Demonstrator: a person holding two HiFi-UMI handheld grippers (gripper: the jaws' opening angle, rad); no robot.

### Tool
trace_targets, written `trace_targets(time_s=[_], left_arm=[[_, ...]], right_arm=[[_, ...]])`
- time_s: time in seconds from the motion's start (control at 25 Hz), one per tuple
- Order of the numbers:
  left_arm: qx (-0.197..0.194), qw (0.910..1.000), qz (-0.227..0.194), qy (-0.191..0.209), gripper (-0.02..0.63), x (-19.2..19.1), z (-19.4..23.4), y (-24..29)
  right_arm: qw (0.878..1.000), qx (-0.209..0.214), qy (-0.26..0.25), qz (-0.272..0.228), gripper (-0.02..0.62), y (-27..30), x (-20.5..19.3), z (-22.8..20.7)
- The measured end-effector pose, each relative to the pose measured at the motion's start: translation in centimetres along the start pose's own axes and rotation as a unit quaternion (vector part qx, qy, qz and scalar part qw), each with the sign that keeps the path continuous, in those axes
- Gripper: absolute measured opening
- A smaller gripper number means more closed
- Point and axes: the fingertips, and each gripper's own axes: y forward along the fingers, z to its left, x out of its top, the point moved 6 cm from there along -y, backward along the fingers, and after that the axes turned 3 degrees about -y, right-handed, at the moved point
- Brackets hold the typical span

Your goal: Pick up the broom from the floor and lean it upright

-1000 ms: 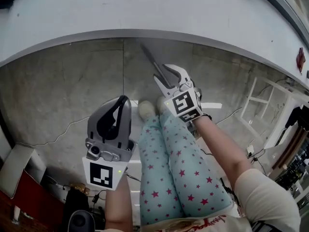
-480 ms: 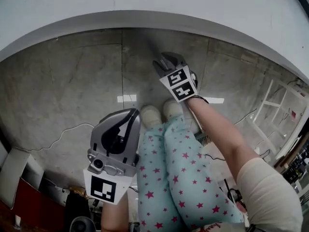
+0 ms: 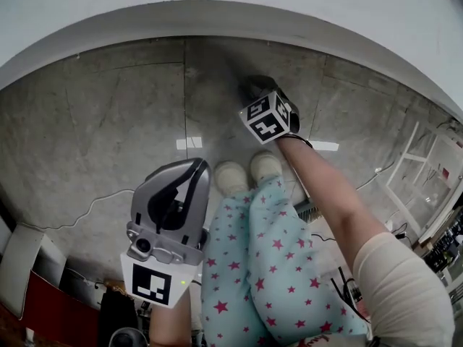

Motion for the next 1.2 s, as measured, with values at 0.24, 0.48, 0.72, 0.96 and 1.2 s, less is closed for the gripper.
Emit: trace_targets(time_s=[0.24, 0.48, 0.72, 0.96, 1.2], left_arm=[[-0.006, 1.0, 0.004, 0.004, 0.021, -0.2, 0.1, 0.3], [-0.018, 0.9998, -0.001, 0.004, 0.021, 3.0, -2.2, 1.0], [-0.043, 0.9989, -0.019, 0.006, 0.021, 10.1, -7.2, 1.9], [-0.085, 0.9957, -0.02, 0.03, 0.021, 17.9, -12.8, 1.5], [-0.1, 0.9941, -0.023, 0.033, 0.021, 23.7, -17.4, 1.0]], right_arm=[[0.999, 0.007, 0.029, 0.012, 0.117, 0.1, 0.1, -0.1], [0.998, -0.007, 0.055, -0.034, 0.109, -6.6, 2.6, -0.7], [0.99, -0.047, 0.09, -0.101, 0.101, -18.7, 5.8, -1.7], [0.976, -0.104, 0.104, -0.163, 0.101, -32.5, 7.9, -1.8], [0.95, -0.166, 0.128, -0.231, 0.101, -43.9, 9.7, -2.9]])
